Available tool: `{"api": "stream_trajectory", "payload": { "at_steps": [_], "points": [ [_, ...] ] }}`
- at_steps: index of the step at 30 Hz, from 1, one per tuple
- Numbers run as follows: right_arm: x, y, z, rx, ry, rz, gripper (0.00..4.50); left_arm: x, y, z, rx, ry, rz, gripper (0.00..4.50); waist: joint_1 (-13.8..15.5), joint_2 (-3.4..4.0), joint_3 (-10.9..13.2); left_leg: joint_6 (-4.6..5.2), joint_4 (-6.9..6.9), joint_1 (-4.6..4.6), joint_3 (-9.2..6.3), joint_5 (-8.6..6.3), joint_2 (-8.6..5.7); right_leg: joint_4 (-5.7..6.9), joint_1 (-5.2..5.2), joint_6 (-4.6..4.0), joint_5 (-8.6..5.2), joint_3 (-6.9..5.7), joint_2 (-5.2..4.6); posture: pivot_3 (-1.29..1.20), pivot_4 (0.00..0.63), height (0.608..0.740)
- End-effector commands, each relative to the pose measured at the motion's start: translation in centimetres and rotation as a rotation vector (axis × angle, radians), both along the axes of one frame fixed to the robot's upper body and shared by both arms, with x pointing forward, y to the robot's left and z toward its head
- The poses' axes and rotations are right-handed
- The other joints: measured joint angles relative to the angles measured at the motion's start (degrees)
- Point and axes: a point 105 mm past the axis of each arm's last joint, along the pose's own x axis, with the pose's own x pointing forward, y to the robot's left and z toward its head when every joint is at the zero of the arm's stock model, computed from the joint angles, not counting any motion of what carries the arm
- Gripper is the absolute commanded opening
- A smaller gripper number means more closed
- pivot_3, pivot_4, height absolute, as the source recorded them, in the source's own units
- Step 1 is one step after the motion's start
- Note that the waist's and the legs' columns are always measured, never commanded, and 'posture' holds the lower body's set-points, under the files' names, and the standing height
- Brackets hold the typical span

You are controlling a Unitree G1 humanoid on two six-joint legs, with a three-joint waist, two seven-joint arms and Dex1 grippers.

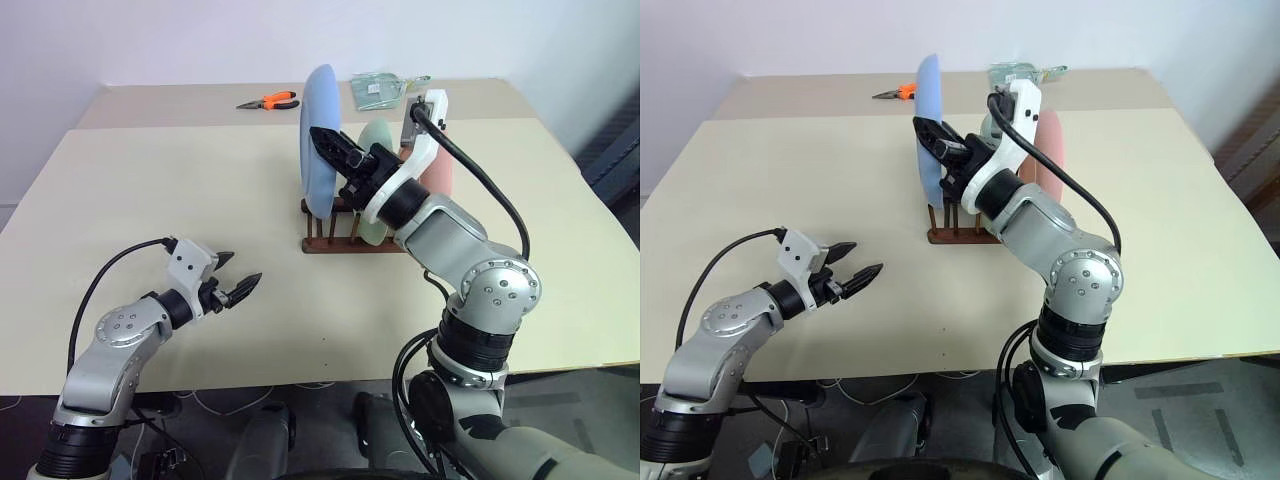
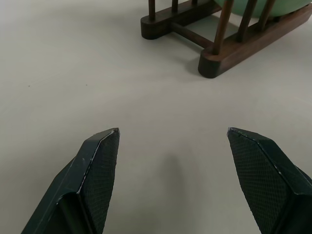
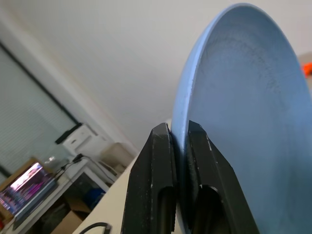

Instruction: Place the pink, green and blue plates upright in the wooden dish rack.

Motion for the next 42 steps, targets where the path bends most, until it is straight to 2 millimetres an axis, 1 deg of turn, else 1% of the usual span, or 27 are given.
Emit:
{"api": "stream_trajectory", "payload": {
  "at_steps": [1, 4, 6, 7, 10, 13, 15, 18, 20, 22, 23, 24, 25, 26, 27, 28, 30, 32, 34, 36, 38, 42],
  "points": [
    [0.2, -0.2, 0.7, 0.026, 0.000, -0.009, 0.00, -0.2, -0.8, 1.0, -0.001, -0.041, -0.030, 3.61, 0.0, -0.01, 0.0, 0.00, 0.00, 0.00, 0.00, 0.00, 0.00, 0.00, 0.00, 0.00, 0.00, 0.00, 0.00, 0.00, 0.150, 0.740],
    [0.8, -0.1, 0.4, 0.027, 0.033, -0.015, 0.00, -0.2, -1.0, 1.0, -0.001, -0.044, -0.032, 3.61, 0.0, 0.00, 0.0, 0.00, 0.00, 0.00, 0.00, 0.00, 0.00, 0.00, 0.00, 0.00, 0.00, 0.00, 0.01, 0.00, 0.150, 0.740],
    [1.0, -0.1, 0.4, 0.011, 0.028, -0.018, 0.76, -0.3, -1.2, 1.1, -0.001, -0.046, -0.034, 3.67, 0.0, 0.00, 0.0, 0.00, 0.00, 0.00, 0.01, 0.00, 0.00, 0.00, 0.00, 0.00, 0.00, 0.00, 0.01, 0.00, 0.150, 0.740],
    [1.1, -0.2, 0.9, -0.033, -0.025, -0.036, 1.06, -0.3, -1.4, 1.2, -0.002, -0.047, -0.036, 3.67, 0.0, 0.00, 0.0, 0.00, 0.01, -0.01, 0.01, 0.00, 0.00, 0.00, 0.00, 0.00, 0.00, 0.00, 0.01, 0.00, 0.150, 0.740],
    [0.7, -0.6, 2.9, -0.190, -0.248, -0.090, 2.49, -0.3, -1.8, 1.5, -0.007, -0.049, -0.041, 3.67, 0.0, 0.01, 0.0, 0.01, 0.03, -0.02, 0.03, 0.00, 0.00, -0.02, 0.02, 0.01, 0.00, 0.00, 0.01, 0.00, 0.150, 0.740],
    [-0.8, -1.2, 5.0, -0.305, -0.473, -0.085, 2.49, -0.3, -2.1, 1.6, -0.009, -0.044, -0.050, 3.67, 0.0, 0.01, 0.0, 0.01, 0.02, -0.01, 0.03, 0.00, 0.01, -0.03, 0.03, 0.04, -0.02, -0.02, 0.01, 0.00, 0.150, 0.740],
    [-2.0, -2.2, 6.3, -0.371, -0.609, -0.082, 2.49, -0.2, -2.4, 1.7, -0.010, -0.042, -0.059, 3.67, 0.1, 0.00, 0.0, 0.01, 0.03, -0.03, 0.04, 0.00, 0.01, -0.05, 0.05, 0.06, -0.03, -0.02, 0.01, 0.00, 0.150, 0.740],
    [-3.1, -5.0, 7.7, -0.440, -0.728, -0.104, 2.49, 0.2, -2.6, 1.8, -0.009, -0.043, -0.062, 3.67, 0.3, -0.03, 0.0, 0.02, 0.05, -0.03, 0.04, 0.00, 0.01, -0.16, 0.14, 0.09, -0.05, -0.03, 0.00, 0.00, 0.150, 0.740],
    [-2.9, -8.3, 7.9, -0.495, -0.729, -0.169, 2.49, 0.6, -2.4, 1.9, -0.003, -0.052, -0.055, 3.67, 0.5, -0.06, 0.0, 0.02, 0.07, -0.03, 0.04, -0.01, 0.01, -0.20, 0.18, 0.07, -0.06, -0.04, 0.00, 0.00, 0.150, 0.740],
    [-2.1, -13.8, 6.4, -0.635, -0.659, -0.292, 2.49, 1.1, -1.9, 1.7, 0.009, -0.061, -0.030, 3.67, 1.2, -0.19, -0.1, 0.04, 0.08, -0.04, 0.01, -0.01, 0.01, -0.29, 0.28, 0.04, -0.08, -0.08, -0.01, 0.00, 0.150, 0.740],
    [-2.0, -16.1, 5.5, -0.691, -0.613, -0.335, 2.49, 1.3, -1.6, 1.6, 0.016, -0.067, -0.020, 3.67, 1.5, -0.22, -0.1, 0.09, 0.09, -0.02, -0.01, -0.05, 0.01, -0.38, 0.40, -0.03, -0.16, -0.13, -0.03, 0.00, 0.150, 0.740],
    [-2.1, -18.6, 4.0, -0.738, -0.547, -0.365, 2.49, 1.6, -1.1, 1.6, 0.026, -0.074, -0.001, 3.67, 1.7, -0.21, -0.1, 0.18, 0.15, -0.01, 0.05, -0.10, 0.00, -0.43, 0.44, -0.01, -0.18, -0.12, -0.04, 0.00, 0.150, 0.740],
    [-2.3, -20.6, 2.7, -0.767, -0.484, -0.379, 2.49, 1.8, -0.7, 1.5, 0.037, -0.079, 0.017, 3.67, 1.8, -0.21, -0.1, 0.20, 0.15, -0.01, 0.13, -0.11, -0.03, -0.45, 0.45, -0.02, -0.18, -0.09, -0.10, 0.00, 0.150, 0.740],
    [-2.7, -22.5, 0.9, -0.787, -0.409, -0.380, 2.49, 2.2, -0.1, 1.3, 0.057, -0.084, 0.041, 3.67, 1.8, -0.21, -0.1, 0.24, 0.15, 0.00, 0.18, -0.13, -0.04, -0.44, 0.45, -0.01, -0.19, -0.06, -0.15, 0.00, 0.150, 0.740],
    [-3.1, -23.8, -0.7, -0.802, -0.350, -0.376, 2.49, 2.4, 0.4, 1.2, 0.072, -0.087, 0.060, 3.67, 1.8, -0.17, -0.1, 0.26, 0.17, 0.01, 0.20, -0.15, -0.04, -0.43, 0.46, -0.01, -0.19, -0.05, -0.15, 0.00, 0.150, 0.740],
    [-3.3, -24.5, -2.5, -0.819, -0.295, -0.365, 2.49, 2.6, 1.1, 1.0, 0.088, -0.091, 0.078, 3.67, 1.8, -0.17, -0.1, 0.26, 0.18, 0.01, 0.21, -0.14, -0.04, -0.42, 0.45, 0.00, -0.19, -0.04, -0.15, 0.00, 0.150, 0.740],
    [-3.6, -25.4, -5.2, -0.841, -0.221, -0.340, 2.49, 2.8, 1.8, 1.0, 0.102, -0.100, 0.103, 3.67, 1.3, -0.04, -0.1, 0.26, 0.17, 0.07, 0.27, -0.15, -0.01, -0.41, 0.46, -0.01, -0.18, -0.01, -0.14, 0.00, 0.150, 0.740],
    [-3.5, -25.5, -7.5, -0.863, -0.177, -0.323, 2.49, 2.9, 2.2, 0.9, 0.103, -0.105, 0.117, 3.67, 0.7, 0.03, -0.1, 0.26, 0.17, 0.11, 0.38, -0.15, 0.00, -0.39, 0.46, 0.12, -0.27, 0.11, -0.15, 0.00, 0.150, 0.740],
    [-3.3, -25.3, -8.7, -0.866, -0.163, -0.306, 2.49, 2.8, 2.5, 0.7, 0.102, -0.106, 0.123, 3.67, 0.3, 0.03, -0.1, 0.26, 0.19, 0.12, 0.38, -0.14, 0.01, -0.36, 0.47, 0.18, -0.31, 0.11, -0.15, 0.00, 0.150, 0.740],
    [-3.0, -24.9, -10.3, -0.886, -0.146, -0.281, 2.49, 2.4, 2.7, 0.5, 0.101, -0.103, 0.127, 3.67, 0.3, 0.03, -0.1, 0.26, 0.18, 0.14, 0.39, -0.15, 0.03, -0.35, 0.47, 0.18, -0.31, 0.10, -0.15, 0.00, 0.150, 0.740],
    [-2.7, -24.5, -11.4, -0.877, -0.133, -0.262, 2.49, 2.0, 2.6, 0.4, 0.097, -0.101, 0.134, 3.67, 0.3, 0.02, -0.1, 0.26, 0.18, 0.12, 0.37, -0.15, 0.03, -0.36, 0.46, 0.18, -0.31, 0.09, -0.15, 0.00, 0.150, 0.740],
    [-2.2, -23.7, -12.3, -0.918, -0.154, -0.232, 2.49, 1.5, 2.5, 0.1, 0.096, -0.093, 0.139, 3.67, 0.8, 0.02, -0.1, 0.26, 0.22, 0.06, 0.34, -0.15, -0.05, -0.37, 0.44, 0.03, -0.18, 0.09, -0.24, 0.00, 0.150, 0.740]
  ]
}}
